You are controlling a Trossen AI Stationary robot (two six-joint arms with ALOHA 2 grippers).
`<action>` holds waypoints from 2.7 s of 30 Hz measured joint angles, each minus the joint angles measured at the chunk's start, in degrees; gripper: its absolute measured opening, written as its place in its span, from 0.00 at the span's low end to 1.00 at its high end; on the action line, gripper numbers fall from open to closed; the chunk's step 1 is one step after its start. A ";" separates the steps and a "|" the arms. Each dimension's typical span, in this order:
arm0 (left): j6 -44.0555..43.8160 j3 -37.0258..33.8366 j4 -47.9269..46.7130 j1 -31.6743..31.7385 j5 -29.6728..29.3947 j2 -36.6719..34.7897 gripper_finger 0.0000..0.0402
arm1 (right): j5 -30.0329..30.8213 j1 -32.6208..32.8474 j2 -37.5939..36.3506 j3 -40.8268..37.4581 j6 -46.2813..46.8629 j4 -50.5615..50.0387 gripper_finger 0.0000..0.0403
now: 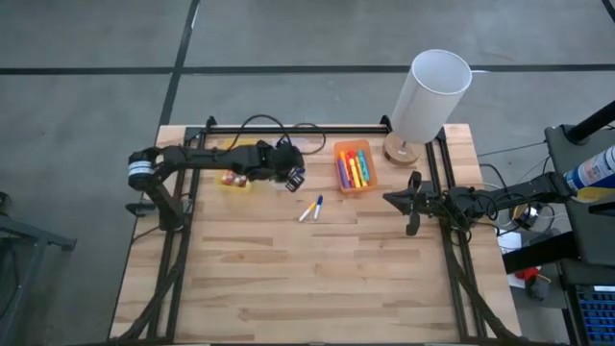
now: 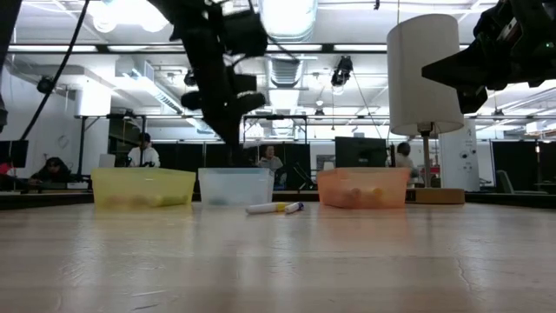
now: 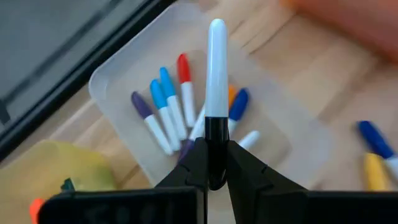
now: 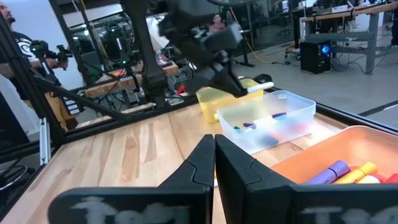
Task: Pick & Place Markers
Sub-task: Put the small black highlighter pen into the transparent bin, then put the small yellow highlighter pen into the transparent bin
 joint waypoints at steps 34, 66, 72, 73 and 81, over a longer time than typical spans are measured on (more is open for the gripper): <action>1.98 0.03 3.56 1.88 13.36 5.92 0.28 | -0.02 0.00 0.04 0.02 0.00 0.00 0.02; -3.06 -1.84 12.03 -13.00 12.12 9.97 0.29 | -0.01 0.01 0.04 0.00 0.01 0.00 0.02; -3.97 -2.75 12.78 -13.22 11.57 10.12 0.29 | -0.02 0.00 0.04 0.02 0.02 0.00 0.02; -4.32 -3.28 12.84 -13.33 11.58 10.19 0.29 | -0.02 0.00 0.04 0.00 0.00 0.00 0.02; -6.82 -7.36 16.37 -14.41 12.23 10.25 0.29 | 0.00 0.00 0.02 0.00 0.02 0.00 0.02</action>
